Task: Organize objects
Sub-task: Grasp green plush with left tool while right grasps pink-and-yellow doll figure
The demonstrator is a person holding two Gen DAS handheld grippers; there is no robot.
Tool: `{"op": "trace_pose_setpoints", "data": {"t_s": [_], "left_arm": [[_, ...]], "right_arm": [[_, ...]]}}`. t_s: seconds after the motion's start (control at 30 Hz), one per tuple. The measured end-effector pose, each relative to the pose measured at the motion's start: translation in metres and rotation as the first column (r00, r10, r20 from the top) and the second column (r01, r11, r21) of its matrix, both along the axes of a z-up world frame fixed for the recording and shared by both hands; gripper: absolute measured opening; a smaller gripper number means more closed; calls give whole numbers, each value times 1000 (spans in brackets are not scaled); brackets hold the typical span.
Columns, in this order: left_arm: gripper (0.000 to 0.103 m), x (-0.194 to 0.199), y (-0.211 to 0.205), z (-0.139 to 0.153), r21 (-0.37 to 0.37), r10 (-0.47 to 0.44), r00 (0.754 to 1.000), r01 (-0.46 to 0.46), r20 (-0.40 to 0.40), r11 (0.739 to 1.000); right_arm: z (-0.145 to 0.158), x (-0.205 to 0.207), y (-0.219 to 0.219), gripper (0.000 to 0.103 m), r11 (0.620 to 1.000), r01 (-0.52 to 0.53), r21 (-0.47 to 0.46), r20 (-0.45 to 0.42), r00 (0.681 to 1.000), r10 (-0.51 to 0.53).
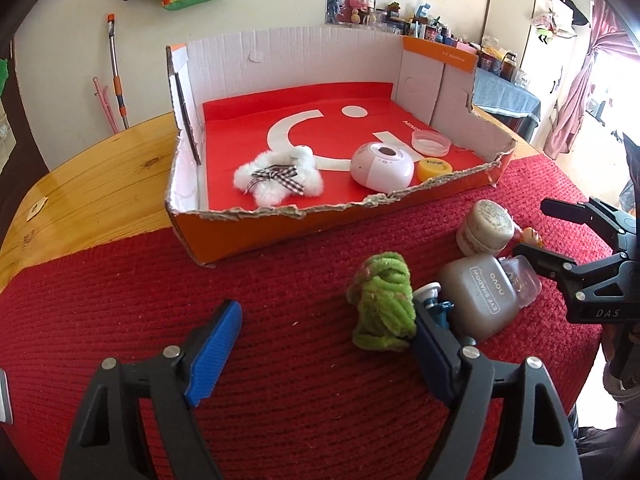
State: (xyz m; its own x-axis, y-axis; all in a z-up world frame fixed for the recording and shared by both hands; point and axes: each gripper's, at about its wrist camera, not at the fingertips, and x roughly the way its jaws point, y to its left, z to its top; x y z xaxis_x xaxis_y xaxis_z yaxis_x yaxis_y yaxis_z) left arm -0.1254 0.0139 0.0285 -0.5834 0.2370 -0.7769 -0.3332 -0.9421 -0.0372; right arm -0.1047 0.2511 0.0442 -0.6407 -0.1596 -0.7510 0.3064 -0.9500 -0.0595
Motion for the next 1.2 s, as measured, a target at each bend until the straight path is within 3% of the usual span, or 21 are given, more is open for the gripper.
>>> {"op": "trace_pose_setpoints", "data": {"t_s": [0.13, 0.27, 0.4, 0.67, 0.8, 0.93, 1.2], "left_arm": [[77, -1, 3, 1, 12, -16, 1000, 16, -7, 1000], [69, -4, 5, 2, 22, -39, 999, 39, 1, 999], [60, -5, 9, 2, 34, -65, 998, 65, 5, 997], [30, -2, 16, 4, 58, -123, 992, 122, 13, 991], [26, 0, 18, 4, 65, -133, 991, 132, 12, 989], [24, 2, 16, 3, 75, -129, 992, 129, 4, 989], [24, 14, 12, 17, 81, -106, 993, 110, -54, 991]], "right_arm": [[1, -4, -3, 83, 1000, -18, -4, -2, 1000, 18], [-1, -10, -2, 63, 999, -25, -40, 32, 999, 26], [-1, -9, -1, 62, 998, -32, -51, 28, 999, 34], [0, -8, -5, 44, 996, -70, -59, 22, 997, 72], [0, -9, -7, 36, 994, -87, -72, 32, 995, 90], [-1, -6, -6, 21, 989, -105, -105, 26, 994, 108], [8, 2, 0, 21, 983, -94, -158, 7, 995, 96]]}}
